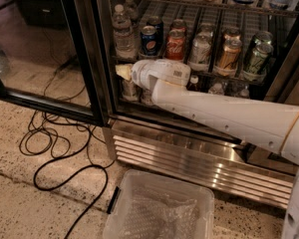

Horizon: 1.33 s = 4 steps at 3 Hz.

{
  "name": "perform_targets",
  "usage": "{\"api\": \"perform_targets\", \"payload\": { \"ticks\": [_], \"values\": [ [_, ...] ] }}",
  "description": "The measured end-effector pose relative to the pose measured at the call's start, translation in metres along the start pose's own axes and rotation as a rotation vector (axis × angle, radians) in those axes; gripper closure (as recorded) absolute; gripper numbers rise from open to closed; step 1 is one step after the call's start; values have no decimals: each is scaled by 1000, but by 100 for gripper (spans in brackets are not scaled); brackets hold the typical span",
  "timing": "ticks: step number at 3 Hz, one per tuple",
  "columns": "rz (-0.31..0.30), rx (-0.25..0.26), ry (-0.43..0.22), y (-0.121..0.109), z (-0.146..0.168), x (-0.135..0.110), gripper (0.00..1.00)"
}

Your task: Pick pepsi can from middle shelf of fridge

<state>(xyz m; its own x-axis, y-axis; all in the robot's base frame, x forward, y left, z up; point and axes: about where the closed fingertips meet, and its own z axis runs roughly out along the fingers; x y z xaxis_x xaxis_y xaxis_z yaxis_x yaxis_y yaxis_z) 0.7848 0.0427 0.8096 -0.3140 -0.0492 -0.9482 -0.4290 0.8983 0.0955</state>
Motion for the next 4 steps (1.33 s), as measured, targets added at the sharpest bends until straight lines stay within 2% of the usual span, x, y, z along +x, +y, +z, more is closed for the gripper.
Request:
{"api": "perform_targets", "payload": {
  "ticks": [2,3,4],
  "values": [
    [-35,22,-49,0,6,-7,29],
    [-65,96,-78,-12,-1,-18,32],
    [-105,198,-90,-23,-1,-22,27]
  ]
}}
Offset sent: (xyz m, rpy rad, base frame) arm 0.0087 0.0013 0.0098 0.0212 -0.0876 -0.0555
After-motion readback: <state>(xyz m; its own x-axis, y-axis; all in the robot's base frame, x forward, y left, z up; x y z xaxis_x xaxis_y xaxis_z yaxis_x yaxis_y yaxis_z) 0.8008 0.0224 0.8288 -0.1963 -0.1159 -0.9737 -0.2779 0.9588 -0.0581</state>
